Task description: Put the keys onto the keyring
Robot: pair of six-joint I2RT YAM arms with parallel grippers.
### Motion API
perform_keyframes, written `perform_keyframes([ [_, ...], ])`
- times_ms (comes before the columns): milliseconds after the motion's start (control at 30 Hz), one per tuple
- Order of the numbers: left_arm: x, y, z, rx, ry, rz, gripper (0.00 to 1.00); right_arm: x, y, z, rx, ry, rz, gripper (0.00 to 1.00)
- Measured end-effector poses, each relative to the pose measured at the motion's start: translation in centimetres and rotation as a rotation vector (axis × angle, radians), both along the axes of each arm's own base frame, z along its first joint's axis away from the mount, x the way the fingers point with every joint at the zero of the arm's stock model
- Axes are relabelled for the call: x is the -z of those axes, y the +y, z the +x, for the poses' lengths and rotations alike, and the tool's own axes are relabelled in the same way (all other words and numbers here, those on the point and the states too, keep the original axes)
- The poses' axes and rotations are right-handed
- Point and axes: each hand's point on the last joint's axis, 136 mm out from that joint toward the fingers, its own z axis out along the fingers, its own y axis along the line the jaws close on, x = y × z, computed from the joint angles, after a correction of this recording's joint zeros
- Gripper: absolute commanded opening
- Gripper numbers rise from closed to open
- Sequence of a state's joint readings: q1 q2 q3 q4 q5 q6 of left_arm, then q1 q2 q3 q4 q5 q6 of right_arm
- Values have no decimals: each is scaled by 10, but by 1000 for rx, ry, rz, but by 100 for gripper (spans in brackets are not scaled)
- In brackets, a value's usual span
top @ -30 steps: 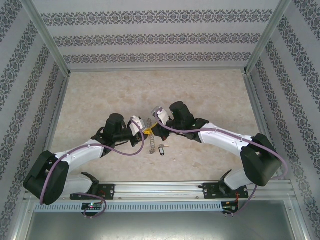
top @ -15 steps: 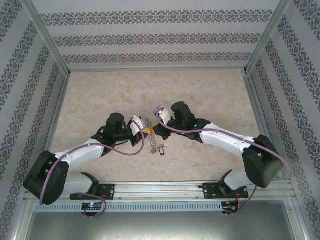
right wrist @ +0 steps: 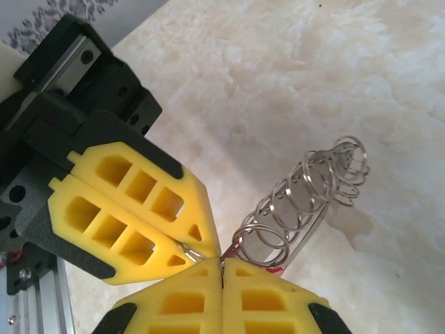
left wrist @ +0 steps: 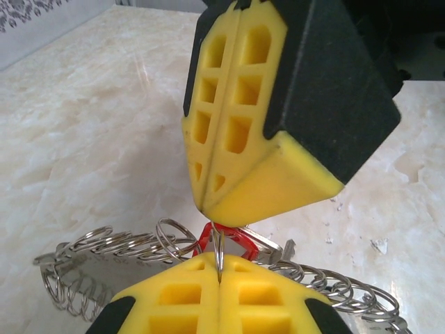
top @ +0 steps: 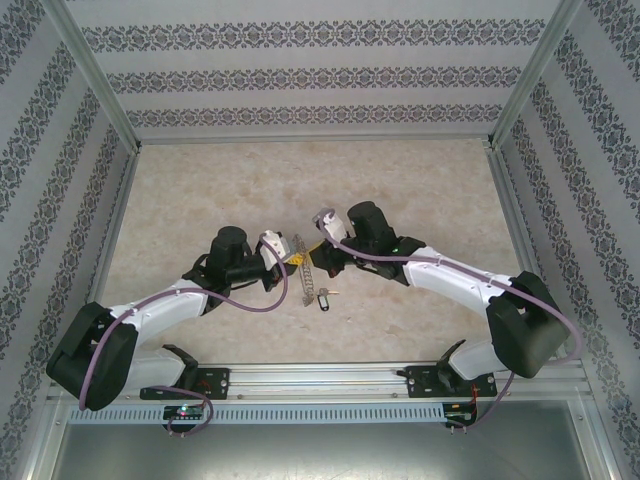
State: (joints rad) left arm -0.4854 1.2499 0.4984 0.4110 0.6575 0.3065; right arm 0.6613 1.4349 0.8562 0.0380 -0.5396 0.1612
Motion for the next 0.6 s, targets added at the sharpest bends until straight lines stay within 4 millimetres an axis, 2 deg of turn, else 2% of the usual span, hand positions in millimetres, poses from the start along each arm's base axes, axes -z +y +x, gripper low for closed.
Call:
perform_keyframes([
  [300,-7,1,-1,-25,-1,-62,0,-3,-1,-1,-13,37,47,0],
  [467,-17,1,-1,-36,-9,-97,0,-9,1,0,-37,94,115,0],
  [600,-16,2,-3,-42,4,-104,0,-7,2,-2,-60,145,143,0],
])
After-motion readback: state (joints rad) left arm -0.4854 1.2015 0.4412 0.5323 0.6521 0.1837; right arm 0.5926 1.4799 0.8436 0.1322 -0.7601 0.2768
